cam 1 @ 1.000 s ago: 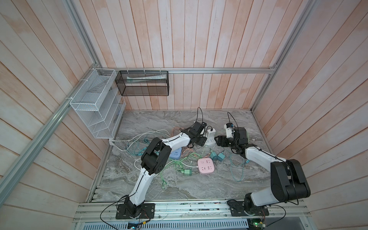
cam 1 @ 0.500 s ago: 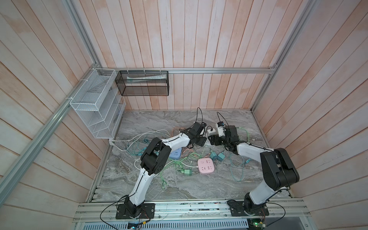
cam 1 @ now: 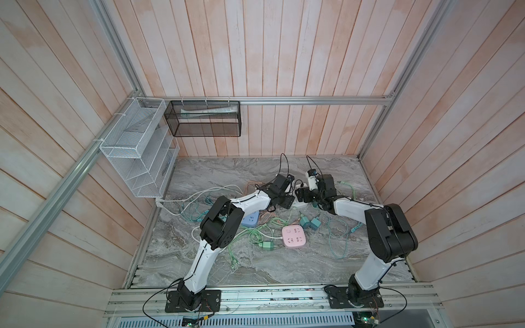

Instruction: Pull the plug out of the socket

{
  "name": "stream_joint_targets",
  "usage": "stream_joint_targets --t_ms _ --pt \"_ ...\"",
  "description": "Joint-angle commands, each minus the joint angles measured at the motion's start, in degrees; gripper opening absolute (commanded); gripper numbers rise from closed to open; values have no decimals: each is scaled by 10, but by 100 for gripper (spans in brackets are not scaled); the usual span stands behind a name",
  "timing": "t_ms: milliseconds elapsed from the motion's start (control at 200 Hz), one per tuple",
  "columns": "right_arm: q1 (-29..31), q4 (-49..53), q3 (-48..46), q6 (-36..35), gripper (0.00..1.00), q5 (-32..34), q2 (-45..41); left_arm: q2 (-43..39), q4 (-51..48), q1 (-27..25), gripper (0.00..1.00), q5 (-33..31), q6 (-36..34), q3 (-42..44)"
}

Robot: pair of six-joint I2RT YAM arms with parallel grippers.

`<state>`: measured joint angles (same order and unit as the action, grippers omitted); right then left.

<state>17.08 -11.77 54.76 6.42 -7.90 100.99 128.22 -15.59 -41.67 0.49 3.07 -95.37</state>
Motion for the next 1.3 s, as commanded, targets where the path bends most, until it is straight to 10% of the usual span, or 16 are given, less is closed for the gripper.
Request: stream_joint_targets --t_ms 0,975,1295 --pt "4 20 19 -6 87 14 15 1 -38 2 75 4 -3 20" --pt "14 57 75 -11 59 32 71 13 -46 8 75 21 -1 10" --pt "21 65 67 -12 65 38 65 16 -53 11 75 21 0 3"
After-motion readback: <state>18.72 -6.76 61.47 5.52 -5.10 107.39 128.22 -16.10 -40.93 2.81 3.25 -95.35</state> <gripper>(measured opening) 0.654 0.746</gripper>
